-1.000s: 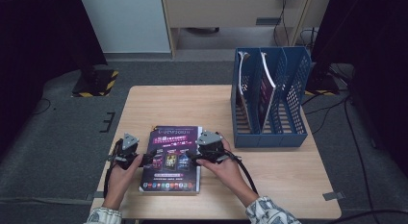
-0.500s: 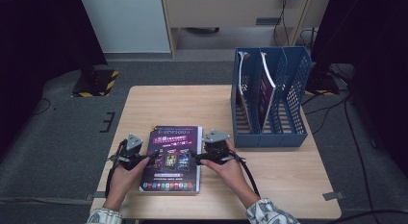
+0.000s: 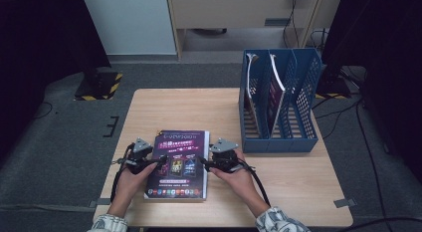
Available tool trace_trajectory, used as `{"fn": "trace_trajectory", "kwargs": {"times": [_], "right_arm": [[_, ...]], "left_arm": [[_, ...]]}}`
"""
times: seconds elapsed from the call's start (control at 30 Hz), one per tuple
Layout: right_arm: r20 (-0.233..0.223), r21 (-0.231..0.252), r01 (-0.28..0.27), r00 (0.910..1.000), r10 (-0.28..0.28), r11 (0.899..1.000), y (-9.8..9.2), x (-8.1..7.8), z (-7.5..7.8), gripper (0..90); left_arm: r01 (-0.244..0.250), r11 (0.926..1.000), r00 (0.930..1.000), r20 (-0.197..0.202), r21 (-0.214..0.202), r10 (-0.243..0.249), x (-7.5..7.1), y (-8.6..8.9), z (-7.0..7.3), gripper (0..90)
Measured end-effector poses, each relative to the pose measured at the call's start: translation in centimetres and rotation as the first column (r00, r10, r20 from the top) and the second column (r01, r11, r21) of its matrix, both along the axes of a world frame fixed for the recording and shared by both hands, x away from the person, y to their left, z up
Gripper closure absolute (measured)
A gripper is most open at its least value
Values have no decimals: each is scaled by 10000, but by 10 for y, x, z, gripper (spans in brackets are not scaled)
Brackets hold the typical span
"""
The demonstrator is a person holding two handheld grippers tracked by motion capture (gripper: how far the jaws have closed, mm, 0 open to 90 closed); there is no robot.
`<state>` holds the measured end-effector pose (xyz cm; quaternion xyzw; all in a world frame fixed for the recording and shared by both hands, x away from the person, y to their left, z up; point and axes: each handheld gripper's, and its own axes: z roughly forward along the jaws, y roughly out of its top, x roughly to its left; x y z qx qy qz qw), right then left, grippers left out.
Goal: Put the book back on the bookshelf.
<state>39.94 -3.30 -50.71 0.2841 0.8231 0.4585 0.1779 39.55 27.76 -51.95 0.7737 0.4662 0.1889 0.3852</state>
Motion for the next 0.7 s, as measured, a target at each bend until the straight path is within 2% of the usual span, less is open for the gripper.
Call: {"fn": "trace_trajectory", "kwargs": {"times": [0.17, 0.3, 0.43, 0.57, 0.7], "right_arm": [[-161, -65, 33, 9999, -34, 10000, 1, 1, -2, 321], [-361, -238, 48, 9993, -56, 9997, -1, 1, -5, 281], [-401, -198, 20, 9992, -28, 9998, -1, 0, -4, 246], [-646, -141, 88, 9979, -97, 9999, -2, 2, -6, 187], [-932, -91, 124, 9956, -132, 9999, -4, 5, -8, 141]], "left_arm": [[37, 9999, 9999, -125, -98, -38, 1, 1, 0, 273], [167, 9999, 9998, -70, 18, -167, 0, -2, 1, 280], [466, 9988, 9989, -13, 168, -466, -2, -10, 2, 282], [621, 9969, 9980, 84, 492, -626, -3, -13, 4, 282], [647, 9972, 9977, 179, 381, -654, -5, -14, 6, 283]]}}
